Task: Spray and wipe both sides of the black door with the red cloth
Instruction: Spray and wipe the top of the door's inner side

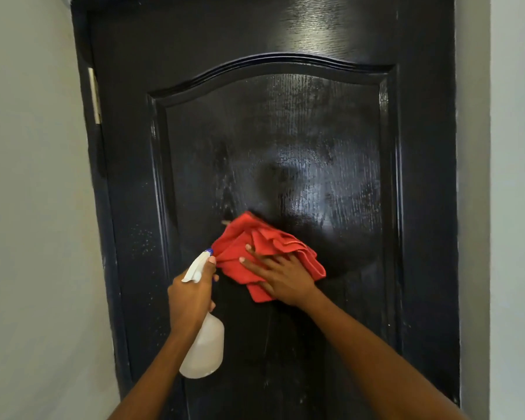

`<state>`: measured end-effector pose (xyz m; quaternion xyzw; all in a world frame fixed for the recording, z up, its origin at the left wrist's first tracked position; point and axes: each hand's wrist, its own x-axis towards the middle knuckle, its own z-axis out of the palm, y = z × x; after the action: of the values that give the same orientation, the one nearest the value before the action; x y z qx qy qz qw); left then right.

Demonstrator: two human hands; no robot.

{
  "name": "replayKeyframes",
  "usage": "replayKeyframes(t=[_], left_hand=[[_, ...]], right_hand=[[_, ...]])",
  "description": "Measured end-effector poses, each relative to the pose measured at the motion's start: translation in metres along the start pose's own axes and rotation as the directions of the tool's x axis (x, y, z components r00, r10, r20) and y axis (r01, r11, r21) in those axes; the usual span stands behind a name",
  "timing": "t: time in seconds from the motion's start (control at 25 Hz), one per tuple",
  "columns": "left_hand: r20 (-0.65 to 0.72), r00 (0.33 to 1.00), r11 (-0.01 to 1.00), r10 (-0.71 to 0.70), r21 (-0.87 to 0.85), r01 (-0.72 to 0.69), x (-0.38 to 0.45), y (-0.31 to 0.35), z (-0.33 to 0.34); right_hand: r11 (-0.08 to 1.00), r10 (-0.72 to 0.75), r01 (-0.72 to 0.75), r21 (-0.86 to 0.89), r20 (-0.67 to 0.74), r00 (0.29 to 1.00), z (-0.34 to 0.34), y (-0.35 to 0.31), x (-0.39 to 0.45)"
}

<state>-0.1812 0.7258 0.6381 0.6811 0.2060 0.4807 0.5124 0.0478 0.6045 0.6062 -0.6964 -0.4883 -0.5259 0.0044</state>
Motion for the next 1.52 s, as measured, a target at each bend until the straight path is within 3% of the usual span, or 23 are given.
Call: replayKeyframes(t=[0.04,0.12,0.24,0.32,0.44,0.6,0.84,1.0,1.16,1.32,1.4,1.52], left_hand=[[0.022,1.000,1.000,-0.010,-0.011,0.010,-0.003,-0.002,0.007],[0.069,0.997,1.000,-0.021,-0.021,0.022,-0.011,-0.005,0.025],[0.169,0.985,0.997,-0.016,-0.068,0.028,-0.022,-0.007,0.055],[0.244,0.969,0.994,-0.028,-0.097,0.053,-0.025,-0.008,0.078],[0.330,0.944,0.993,-0.027,-0.100,0.064,-0.029,0.000,0.112],[0.378,0.926,0.996,0.005,-0.087,0.030,-0.042,0.004,0.144],[0.437,0.891,0.988,-0.124,-0.025,0.150,-0.083,-0.023,0.190],[0.459,0.875,0.979,-0.155,-0.048,0.199,-0.097,-0.032,0.206],[0.503,0.851,0.986,-0.151,0.014,0.167,-0.102,-0.033,0.218],[0.514,0.844,0.988,-0.154,0.060,0.143,-0.104,-0.037,0.225],[0.500,0.854,0.988,-0.145,0.033,0.148,-0.103,-0.042,0.223],[0.417,0.900,0.992,-0.122,0.010,0.130,-0.100,-0.055,0.212]], right_hand=[[1.000,0.005,-0.005,-0.009,0.006,1.000,-0.007,0.015,-0.008],[0.976,0.216,-0.215,0.026,-0.031,0.976,-0.019,0.053,-0.035],[0.856,0.515,-0.516,-0.004,-0.076,0.854,-0.037,0.110,-0.084],[0.771,0.634,-0.636,-0.010,-0.082,0.769,-0.047,0.134,-0.098],[0.743,0.669,-0.669,-0.039,-0.012,0.743,-0.056,0.160,-0.099],[0.657,0.754,-0.754,-0.001,-0.008,0.657,-0.071,0.202,-0.108],[0.727,0.675,-0.679,0.102,0.077,0.734,-0.063,0.192,-0.160],[0.524,0.759,-0.790,0.319,0.245,0.603,-0.058,0.165,-0.190],[0.393,0.805,-0.757,0.522,0.204,0.558,-0.044,0.138,-0.216],[0.198,0.859,-0.777,0.598,0.276,0.432,-0.028,0.096,-0.238],[0.160,0.866,-0.773,0.614,0.288,0.409,-0.024,0.077,-0.239],[0.194,0.874,-0.784,0.589,0.259,0.411,-0.005,0.062,-0.236]])
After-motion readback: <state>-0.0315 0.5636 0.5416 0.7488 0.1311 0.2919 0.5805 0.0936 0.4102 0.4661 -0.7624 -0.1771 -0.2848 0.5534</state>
